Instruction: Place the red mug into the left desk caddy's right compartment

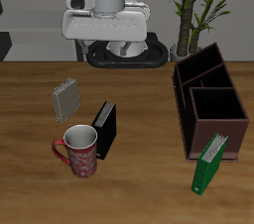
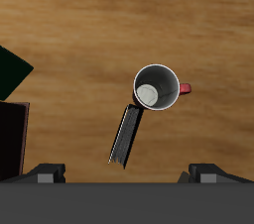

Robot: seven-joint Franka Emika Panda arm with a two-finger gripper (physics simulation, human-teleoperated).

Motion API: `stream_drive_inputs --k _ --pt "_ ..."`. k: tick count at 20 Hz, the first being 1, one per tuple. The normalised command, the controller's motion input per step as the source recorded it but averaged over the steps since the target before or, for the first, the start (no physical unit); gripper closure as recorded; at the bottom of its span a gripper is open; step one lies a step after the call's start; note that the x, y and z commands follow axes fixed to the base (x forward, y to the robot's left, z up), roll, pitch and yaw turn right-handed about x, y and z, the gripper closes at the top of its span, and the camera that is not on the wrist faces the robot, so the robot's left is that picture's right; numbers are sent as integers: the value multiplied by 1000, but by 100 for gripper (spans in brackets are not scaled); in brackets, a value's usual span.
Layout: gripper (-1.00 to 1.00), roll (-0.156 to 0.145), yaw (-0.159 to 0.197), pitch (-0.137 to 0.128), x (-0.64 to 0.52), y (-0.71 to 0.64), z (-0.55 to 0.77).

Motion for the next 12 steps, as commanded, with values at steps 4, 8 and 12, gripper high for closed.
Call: stream_drive_inputs --k 4,8,12 --pt "-100 0 14 -18 255 -230 67" --pt "-100 24 53 -21 340 -165 63" --pt "-100 -33 47 -43 284 -192 44"
